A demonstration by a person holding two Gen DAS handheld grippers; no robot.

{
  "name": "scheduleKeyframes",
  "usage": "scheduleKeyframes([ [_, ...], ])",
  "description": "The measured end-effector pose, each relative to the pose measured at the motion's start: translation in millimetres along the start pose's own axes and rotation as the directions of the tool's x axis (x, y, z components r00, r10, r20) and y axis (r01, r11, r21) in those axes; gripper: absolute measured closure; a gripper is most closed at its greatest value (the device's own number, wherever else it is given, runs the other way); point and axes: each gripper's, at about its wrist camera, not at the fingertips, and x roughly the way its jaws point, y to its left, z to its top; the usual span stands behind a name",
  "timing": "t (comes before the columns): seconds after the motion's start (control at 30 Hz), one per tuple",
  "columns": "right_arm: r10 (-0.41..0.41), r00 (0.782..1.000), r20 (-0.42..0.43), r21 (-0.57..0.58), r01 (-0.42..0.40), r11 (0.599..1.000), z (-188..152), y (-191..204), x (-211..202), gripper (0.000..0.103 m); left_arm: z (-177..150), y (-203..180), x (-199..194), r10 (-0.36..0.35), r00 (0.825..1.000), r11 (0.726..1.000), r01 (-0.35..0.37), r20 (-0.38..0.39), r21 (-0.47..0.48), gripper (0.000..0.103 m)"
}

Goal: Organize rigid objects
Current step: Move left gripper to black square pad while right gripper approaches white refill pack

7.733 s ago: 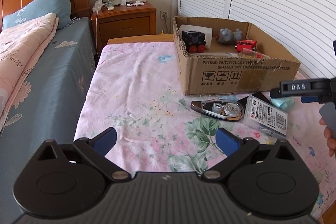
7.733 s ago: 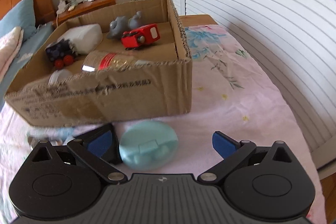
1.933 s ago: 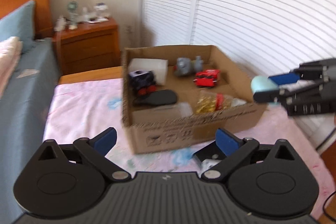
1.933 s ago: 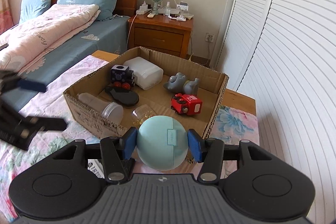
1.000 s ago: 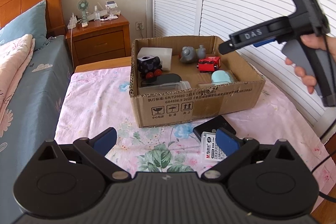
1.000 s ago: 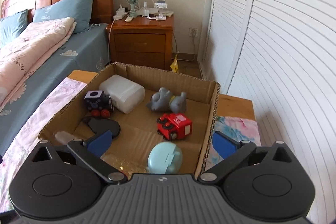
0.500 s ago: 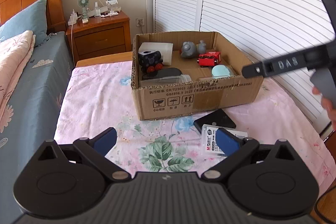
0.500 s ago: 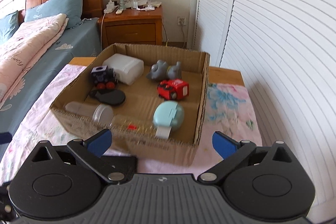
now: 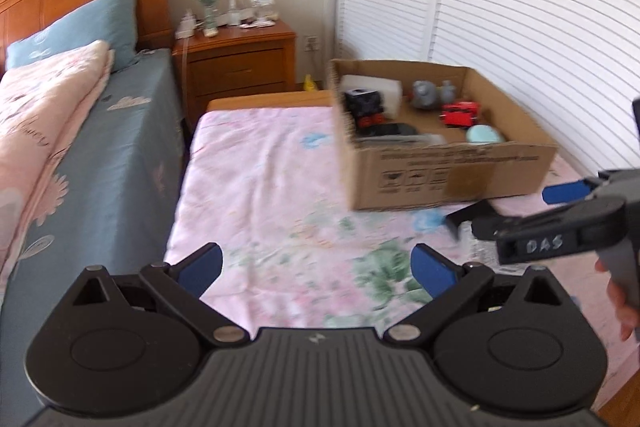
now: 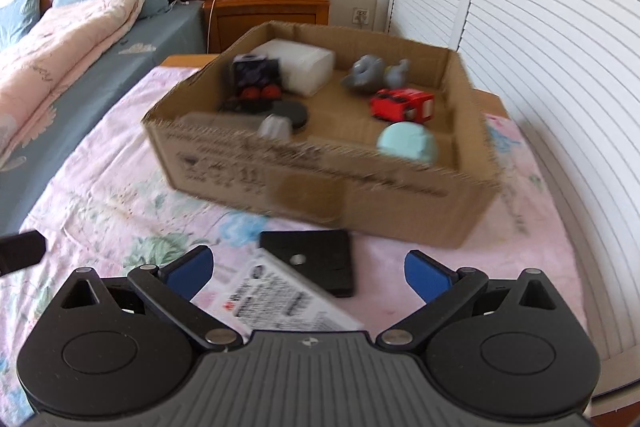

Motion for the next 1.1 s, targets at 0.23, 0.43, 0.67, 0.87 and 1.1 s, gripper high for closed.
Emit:
scheduleKeyframes([
  [0.23,-0.086,0.996,-0.037,-0.009,0.086,0.996,-15.6,18.6,28.2,0.000,-8.8,10.3,0.7,0.032,0.999,0.999,-0.032,-0.021,-0.005,0.003],
  [0.43,-0.070,0.995,-0.068,0.067,0.074,0.995,-27.4,-9.9,24.1,0.000,-5.7,-2.5,3.3,0.018,1.000,0.999,-0.018,-0.018,0.027,0.002],
  [0.67,-0.065,0.993,-0.098,0.112,0.076,0.991,-43.4,-44.8,19.9,0.000,1.4,-30.3,15.4,-0.039,0.999,0.997,0.042,-0.037,0.072,0.001],
  [0.87,-0.015,0.998,-0.063,0.049,0.018,0.999,-54.8,-53.7,13.1,0.000,9.8,-59.1,37.8,-0.120,0.989,0.987,0.128,-0.084,0.095,0.001],
  [1.1,0.023,0.999,-0.037,0.003,-0.023,1.000,-58.9,-57.4,10.7,0.000,26.6,-96.9,67.5,-0.144,0.986,0.979,0.155,-0.086,0.136,0.001],
])
